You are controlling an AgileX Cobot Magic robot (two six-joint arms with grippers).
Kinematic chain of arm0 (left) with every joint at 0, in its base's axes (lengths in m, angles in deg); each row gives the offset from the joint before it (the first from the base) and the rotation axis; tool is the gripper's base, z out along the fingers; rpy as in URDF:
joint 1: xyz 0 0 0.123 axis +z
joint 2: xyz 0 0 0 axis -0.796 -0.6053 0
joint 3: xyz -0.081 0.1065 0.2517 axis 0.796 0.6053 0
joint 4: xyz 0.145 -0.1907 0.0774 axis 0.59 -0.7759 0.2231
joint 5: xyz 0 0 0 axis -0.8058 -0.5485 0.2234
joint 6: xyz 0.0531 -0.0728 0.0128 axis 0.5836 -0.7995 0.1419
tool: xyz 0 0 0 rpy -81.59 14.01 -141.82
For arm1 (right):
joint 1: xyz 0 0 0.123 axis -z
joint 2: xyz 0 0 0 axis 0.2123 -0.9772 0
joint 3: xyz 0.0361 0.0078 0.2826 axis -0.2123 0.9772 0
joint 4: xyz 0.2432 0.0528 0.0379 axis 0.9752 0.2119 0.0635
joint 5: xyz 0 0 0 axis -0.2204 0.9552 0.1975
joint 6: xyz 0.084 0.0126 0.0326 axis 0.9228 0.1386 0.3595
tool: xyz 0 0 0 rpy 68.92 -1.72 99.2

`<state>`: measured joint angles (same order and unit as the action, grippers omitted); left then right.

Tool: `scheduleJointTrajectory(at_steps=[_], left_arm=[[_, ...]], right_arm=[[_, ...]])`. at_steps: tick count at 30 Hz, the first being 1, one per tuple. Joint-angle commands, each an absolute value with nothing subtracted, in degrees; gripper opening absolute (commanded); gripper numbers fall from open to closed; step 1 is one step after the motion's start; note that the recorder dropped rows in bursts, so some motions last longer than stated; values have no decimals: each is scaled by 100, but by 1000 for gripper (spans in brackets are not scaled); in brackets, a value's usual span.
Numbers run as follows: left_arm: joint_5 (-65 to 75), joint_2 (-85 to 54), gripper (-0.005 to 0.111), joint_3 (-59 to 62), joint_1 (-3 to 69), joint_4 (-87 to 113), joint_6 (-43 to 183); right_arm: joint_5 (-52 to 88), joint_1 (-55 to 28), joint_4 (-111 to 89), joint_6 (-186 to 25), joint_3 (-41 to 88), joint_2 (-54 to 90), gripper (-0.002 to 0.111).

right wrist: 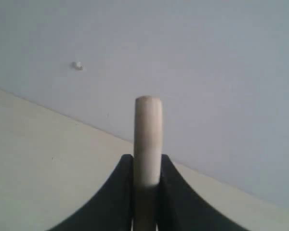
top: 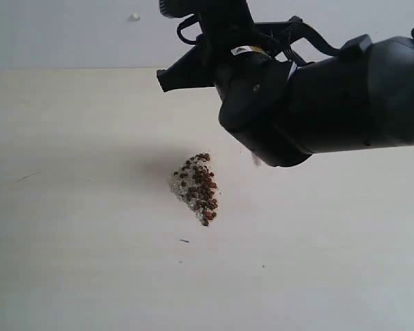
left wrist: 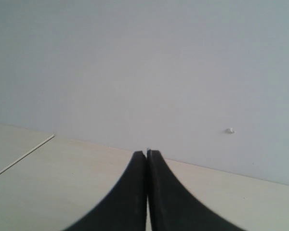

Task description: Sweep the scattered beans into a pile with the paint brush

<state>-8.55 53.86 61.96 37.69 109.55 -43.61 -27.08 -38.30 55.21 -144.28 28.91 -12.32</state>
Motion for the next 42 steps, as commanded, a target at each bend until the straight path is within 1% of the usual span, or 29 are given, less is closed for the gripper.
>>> scheduleJointTrajectory(at_steps=[1,4,8,11,13,16,20,27,30,36,42], left_arm=[[-845,5422,0,6211,3767,10978,-4378],[-857,5422,0,6211,3767,10978,-4378],[-847,5422,0,6211,3767,10978,-4378],[-847,5422,0,6211,3767,10978,-4378],[-847,5422,0,6211,3767,10978,-4378],[-847,5422,0,6211,3767,10978,-4378],[-835,5422,0,6211,3767,10978,-4378],[-835,5422,0,6211,3767,10978,-4378],[-835,5422,0,6211,3767,10978,-4378],[-835,5422,0,6211,3767,10978,-4378],[-835,5422,0,6211,3767,10978,-4378]], right_arm=[[-2651,-3828,4365,-14698,2914,-1314,0],[-2606,-3805,3217,-14445,2914,-1525,0],[-2608,-3516,1450,-13148,2914,-1801,0],[-2821,-3250,1020,-12253,2914,-2043,0],[-2836,-3069,756,-12137,2914,-2249,0],[-2764,-2902,465,-12045,2914,-2539,0],[-2555,-2892,175,-11776,2914,-2787,0],[-1691,-2908,22,-11230,2914,-2761,0],[-1522,-2978,-35,-11180,2914,-2761,0],[-1436,-3394,-252,-11076,2914,-2751,0],[-758,-3509,-119,-11093,2914,-2547,0]])
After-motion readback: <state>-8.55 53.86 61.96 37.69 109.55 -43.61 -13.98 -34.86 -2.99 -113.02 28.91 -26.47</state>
